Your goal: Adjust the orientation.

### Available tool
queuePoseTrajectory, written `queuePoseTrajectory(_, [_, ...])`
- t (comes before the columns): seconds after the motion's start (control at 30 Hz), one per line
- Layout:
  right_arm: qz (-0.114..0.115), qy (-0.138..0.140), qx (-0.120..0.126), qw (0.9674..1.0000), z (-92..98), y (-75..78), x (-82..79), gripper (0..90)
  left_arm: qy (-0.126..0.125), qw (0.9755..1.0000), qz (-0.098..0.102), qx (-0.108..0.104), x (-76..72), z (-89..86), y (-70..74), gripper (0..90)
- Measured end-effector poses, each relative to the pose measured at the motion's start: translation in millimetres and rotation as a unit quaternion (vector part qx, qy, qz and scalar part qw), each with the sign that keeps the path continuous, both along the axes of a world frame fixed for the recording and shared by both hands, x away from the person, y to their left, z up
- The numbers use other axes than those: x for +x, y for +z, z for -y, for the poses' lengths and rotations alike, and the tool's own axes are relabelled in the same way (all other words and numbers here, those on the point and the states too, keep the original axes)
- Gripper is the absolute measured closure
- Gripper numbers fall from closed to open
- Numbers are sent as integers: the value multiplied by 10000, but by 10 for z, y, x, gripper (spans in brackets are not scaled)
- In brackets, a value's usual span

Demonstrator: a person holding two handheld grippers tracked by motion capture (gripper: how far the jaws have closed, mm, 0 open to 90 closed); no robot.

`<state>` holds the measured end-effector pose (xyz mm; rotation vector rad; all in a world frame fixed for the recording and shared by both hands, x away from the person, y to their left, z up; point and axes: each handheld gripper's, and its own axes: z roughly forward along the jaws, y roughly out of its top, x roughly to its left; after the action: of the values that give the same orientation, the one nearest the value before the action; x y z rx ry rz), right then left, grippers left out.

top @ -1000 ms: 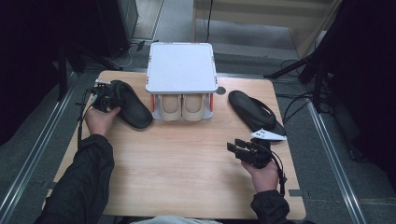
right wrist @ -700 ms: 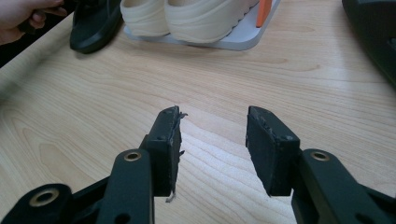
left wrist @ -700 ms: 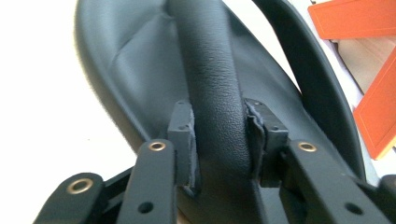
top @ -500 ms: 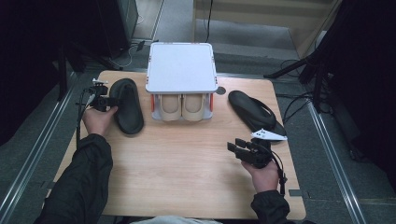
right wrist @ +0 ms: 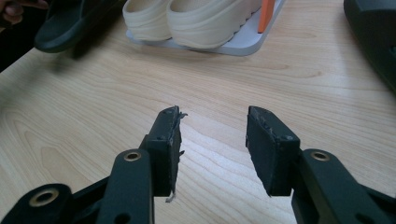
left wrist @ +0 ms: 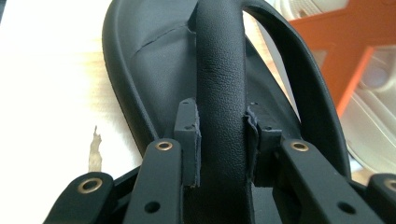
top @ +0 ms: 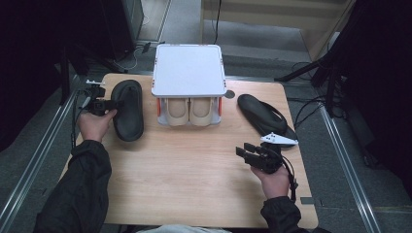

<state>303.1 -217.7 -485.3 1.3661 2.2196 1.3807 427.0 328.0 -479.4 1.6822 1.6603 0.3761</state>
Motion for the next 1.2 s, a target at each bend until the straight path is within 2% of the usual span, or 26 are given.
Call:
queuePoseTrajectory(0.23, [47, 114, -6, 9999, -45, 23, 57, 559, -73, 9999, 73, -116, -312, -53, 106, 710])
queuePoseTrajectory(0.37, [74, 180, -35, 9998, -77, 38, 103, 553, -187, 9996, 79, -206, -481, -9, 154, 708])
queuePoseTrajectory(0.57, [93, 250, -49, 9996, -120, 58, 164, 550, -345, 9991, 120, -191, -738, 89, 211, 708])
queuePoseTrajectory(0.73, [142, 292, -41, 9995, -142, 76, 214, 549, -420, 9989, 28, -217, -952, 142, 227, 707])
queuePoseTrajectory(1.03, [153, 343, 15, 9993, -183, 103, 310, 547, -717, 9973, 57, -159, -1294, 392, 255, 707])
queuePoseTrajectory(1.2, [139, 389, 24, 9991, -218, 109, 356, 548, -862, 9959, 55, -270, -1457, 505, 246, 706])
